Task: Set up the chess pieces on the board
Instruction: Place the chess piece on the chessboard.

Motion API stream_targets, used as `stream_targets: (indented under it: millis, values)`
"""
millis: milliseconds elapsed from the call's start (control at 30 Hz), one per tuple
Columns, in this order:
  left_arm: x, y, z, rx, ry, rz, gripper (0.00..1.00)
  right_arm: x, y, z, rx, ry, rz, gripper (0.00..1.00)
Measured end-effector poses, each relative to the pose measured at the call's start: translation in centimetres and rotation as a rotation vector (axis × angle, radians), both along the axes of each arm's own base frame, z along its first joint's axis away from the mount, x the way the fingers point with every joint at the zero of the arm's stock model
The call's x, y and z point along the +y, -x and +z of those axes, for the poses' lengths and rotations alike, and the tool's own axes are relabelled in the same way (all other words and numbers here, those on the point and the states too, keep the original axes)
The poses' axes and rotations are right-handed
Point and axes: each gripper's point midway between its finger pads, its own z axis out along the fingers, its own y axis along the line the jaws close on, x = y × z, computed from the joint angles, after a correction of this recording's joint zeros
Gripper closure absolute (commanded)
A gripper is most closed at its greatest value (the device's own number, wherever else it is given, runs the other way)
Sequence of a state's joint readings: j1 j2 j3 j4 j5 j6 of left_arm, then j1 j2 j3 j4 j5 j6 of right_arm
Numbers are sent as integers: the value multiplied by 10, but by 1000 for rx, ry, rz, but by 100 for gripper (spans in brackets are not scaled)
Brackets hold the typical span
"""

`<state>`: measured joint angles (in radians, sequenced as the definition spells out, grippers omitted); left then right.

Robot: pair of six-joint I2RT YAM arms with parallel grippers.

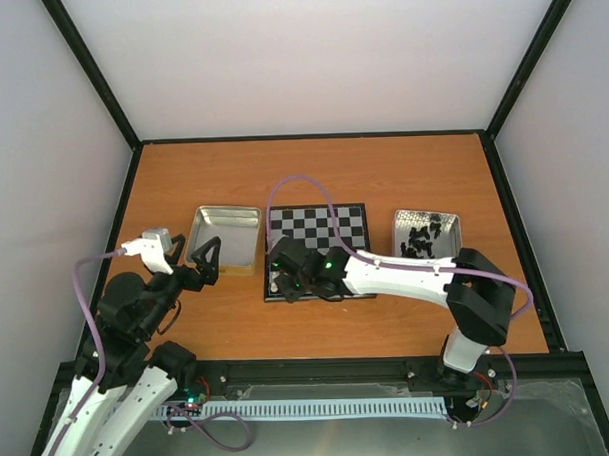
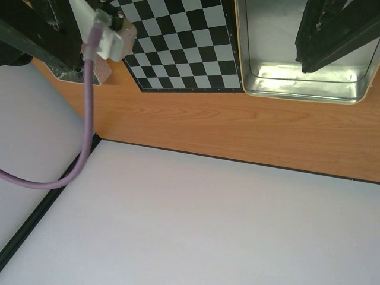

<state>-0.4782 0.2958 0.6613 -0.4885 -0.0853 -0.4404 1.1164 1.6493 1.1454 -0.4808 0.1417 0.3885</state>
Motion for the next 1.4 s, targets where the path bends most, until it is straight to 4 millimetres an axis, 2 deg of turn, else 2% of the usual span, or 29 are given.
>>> stream_targets:
  millis: [200, 600, 1000, 1200, 1400]
  values:
    - [1, 1, 1, -3, 9, 2, 0, 20, -6, -9, 9, 14, -8, 97]
    - [3, 2, 0, -5, 17, 15, 0, 14, -2, -50, 82, 106, -53, 97]
    - [4, 2, -1, -6, 17, 17, 1, 12, -6, -51, 67, 115, -83, 95]
    - [4, 2, -1, -5, 17, 17, 0, 12, -8, -52, 57, 116, -87, 88]
    - [4, 2, -1, -5, 18, 17, 0, 14, -8, -55, 63, 115, -89, 69]
